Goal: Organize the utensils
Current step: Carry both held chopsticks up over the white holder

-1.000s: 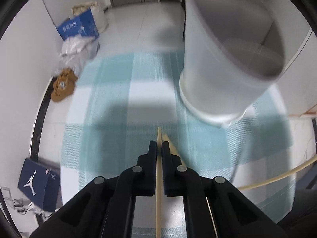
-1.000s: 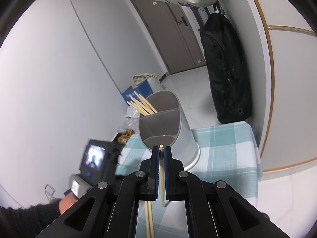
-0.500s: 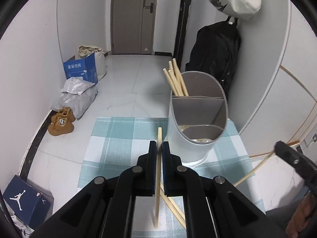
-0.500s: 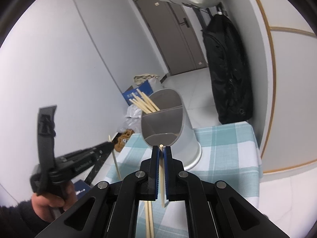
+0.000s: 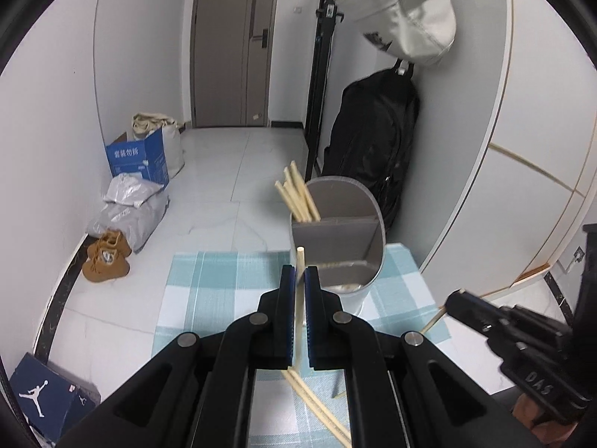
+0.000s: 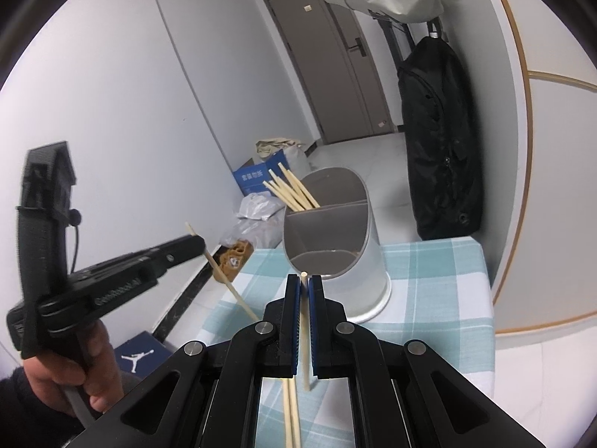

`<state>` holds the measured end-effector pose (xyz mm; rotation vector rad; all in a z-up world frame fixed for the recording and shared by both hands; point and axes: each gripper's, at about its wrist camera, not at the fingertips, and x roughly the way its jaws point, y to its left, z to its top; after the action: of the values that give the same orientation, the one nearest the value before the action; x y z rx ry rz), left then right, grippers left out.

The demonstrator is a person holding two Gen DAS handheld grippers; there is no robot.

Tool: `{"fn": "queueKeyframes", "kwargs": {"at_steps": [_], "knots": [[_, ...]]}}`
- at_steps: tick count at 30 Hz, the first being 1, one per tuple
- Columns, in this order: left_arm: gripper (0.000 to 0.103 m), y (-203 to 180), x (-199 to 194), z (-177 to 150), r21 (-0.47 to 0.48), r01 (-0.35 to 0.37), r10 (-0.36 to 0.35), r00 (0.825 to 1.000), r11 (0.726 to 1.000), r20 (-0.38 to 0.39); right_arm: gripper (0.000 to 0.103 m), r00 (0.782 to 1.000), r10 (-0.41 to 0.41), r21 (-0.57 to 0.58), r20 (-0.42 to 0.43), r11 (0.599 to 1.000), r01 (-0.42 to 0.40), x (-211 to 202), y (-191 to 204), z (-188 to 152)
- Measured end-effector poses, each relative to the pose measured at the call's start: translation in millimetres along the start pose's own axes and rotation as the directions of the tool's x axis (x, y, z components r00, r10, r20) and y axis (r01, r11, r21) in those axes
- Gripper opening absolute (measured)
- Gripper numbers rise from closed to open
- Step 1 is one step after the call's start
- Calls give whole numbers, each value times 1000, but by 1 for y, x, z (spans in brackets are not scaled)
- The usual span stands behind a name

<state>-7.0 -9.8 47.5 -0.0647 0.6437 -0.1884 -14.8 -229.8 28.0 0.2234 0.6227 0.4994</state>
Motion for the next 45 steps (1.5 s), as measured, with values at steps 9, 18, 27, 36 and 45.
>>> {"fn": "queueKeyframes", "kwargs": {"at_steps": [9,18,27,36,45], "knots": [[1,-5,-12,30,-20,32,-31,999,999,25,4,1000,-21,27,20,999,21,-8,-5,27],[1,-16,-20,73,-26,56,-54,997,998,52,3,997,-42,-20,64,999,44,-23,-3,87],[1,-15,-13,121,-63,76,-70,993,995,90,3,992,-67,-78,108,994,76,-20,-2,156],[1,-8,15,148,-116,100,-88,990,988,107,3,991,-77,-124,114,988,91,6,-1,202],[1,10,57,135,-182,112,-101,993,977,66,3,994,-91,-157,52,983,98,48,-3,206]]}}
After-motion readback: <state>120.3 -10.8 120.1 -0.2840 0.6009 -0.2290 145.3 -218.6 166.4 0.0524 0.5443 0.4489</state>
